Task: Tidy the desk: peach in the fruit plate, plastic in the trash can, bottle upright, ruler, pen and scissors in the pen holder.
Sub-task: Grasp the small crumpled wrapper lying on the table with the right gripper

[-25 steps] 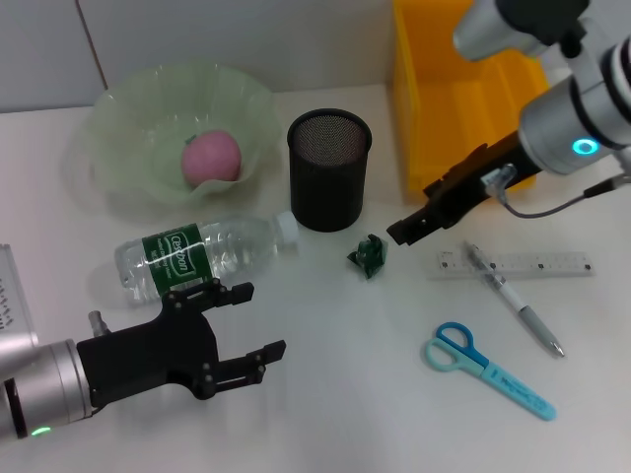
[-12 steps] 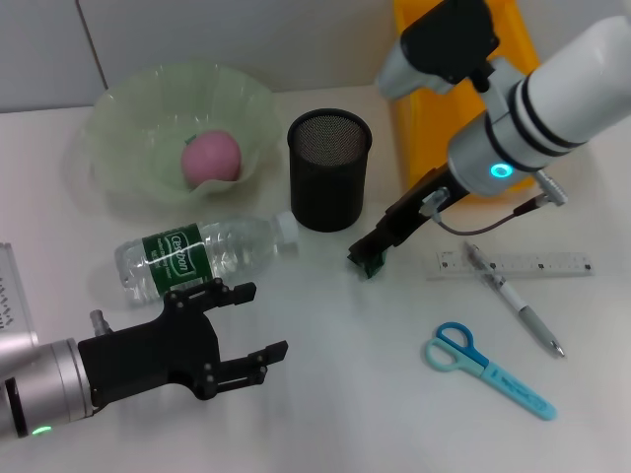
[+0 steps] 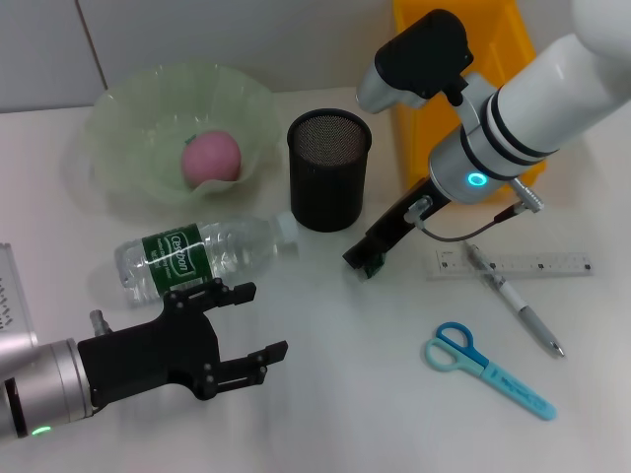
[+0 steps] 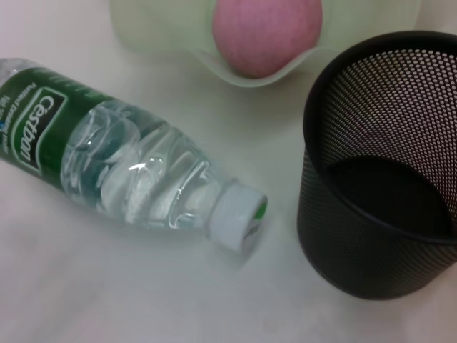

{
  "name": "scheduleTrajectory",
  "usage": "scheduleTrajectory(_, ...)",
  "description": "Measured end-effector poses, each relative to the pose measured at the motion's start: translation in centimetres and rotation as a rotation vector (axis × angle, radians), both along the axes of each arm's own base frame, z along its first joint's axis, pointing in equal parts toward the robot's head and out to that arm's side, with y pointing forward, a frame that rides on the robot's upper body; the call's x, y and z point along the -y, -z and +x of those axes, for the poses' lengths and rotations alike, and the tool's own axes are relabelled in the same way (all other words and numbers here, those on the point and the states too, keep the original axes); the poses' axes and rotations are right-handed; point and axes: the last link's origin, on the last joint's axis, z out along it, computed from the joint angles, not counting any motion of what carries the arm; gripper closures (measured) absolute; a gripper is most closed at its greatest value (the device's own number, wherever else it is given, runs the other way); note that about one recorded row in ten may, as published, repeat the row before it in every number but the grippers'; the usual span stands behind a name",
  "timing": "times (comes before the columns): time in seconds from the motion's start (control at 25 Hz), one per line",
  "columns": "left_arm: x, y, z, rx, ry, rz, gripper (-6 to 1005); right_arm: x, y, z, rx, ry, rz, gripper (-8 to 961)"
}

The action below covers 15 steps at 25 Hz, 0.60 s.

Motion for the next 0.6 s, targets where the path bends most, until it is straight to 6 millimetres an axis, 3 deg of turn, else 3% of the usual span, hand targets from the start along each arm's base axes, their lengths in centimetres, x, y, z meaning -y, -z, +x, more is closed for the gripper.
scheduleTrajectory(0.44, -0.04, 0.06, 0.09, 0.001, 0.002, 0.0, 214, -0.01, 0.24, 0.28, 0.0, 0.01, 0.001, 215)
scheduleTrajectory(0.6, -0.07, 0.06, 0.11, 0.001, 0.002, 0.0, 214, 0.01, 0.23, 0.37, 0.001, 0.012, 0.001, 320)
